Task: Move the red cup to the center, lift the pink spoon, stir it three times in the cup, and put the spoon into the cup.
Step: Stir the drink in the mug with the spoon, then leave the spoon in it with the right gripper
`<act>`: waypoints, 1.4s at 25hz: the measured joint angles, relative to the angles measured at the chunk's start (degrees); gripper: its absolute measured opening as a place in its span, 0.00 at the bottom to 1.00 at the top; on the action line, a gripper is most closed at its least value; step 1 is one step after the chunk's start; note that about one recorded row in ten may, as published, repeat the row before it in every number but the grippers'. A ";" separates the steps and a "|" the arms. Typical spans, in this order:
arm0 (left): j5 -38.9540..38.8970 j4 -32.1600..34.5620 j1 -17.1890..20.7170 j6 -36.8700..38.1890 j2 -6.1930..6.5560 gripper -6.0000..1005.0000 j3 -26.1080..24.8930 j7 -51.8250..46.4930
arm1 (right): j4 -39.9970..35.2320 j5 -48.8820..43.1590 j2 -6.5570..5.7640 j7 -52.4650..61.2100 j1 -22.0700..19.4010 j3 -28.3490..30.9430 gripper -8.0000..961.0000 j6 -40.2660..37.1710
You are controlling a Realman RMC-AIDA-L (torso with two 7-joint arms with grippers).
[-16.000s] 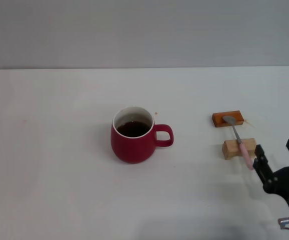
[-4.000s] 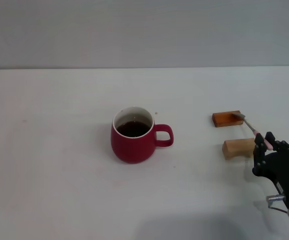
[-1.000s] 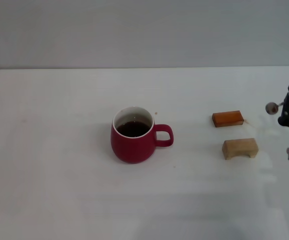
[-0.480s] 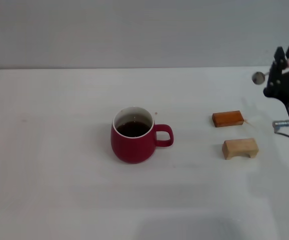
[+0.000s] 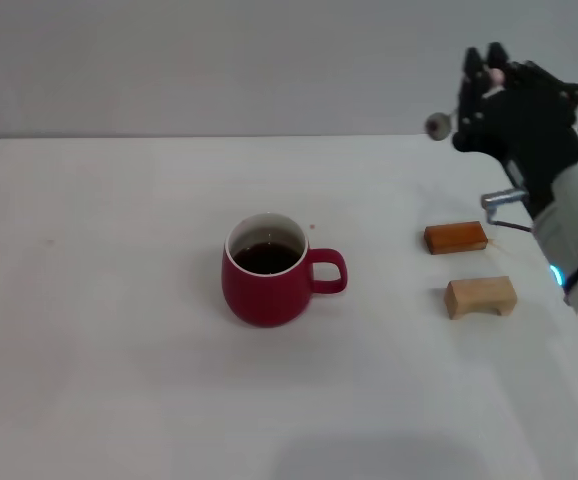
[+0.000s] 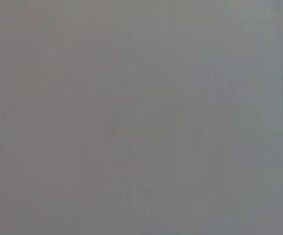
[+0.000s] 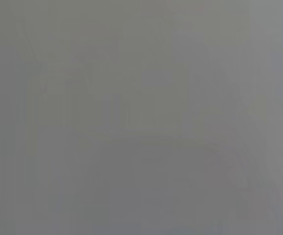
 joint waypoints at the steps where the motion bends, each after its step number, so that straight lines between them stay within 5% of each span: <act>1: 0.00 0.01 -0.21 -0.04 0.00 0.84 0.01 0.00 | 1.73 0.00 0.04 -1.02 0.27 0.75 0.14 3.62; 16: 0.00 0.24 -0.70 -0.15 0.00 0.84 0.02 0.00 | 12.46 -1.98 0.18 -1.93 4.80 8.20 0.14 32.67; 35: 0.00 -0.02 -0.18 -0.10 -0.01 0.84 -0.01 0.00 | 15.43 1.20 0.26 -0.38 12.40 12.72 0.14 52.99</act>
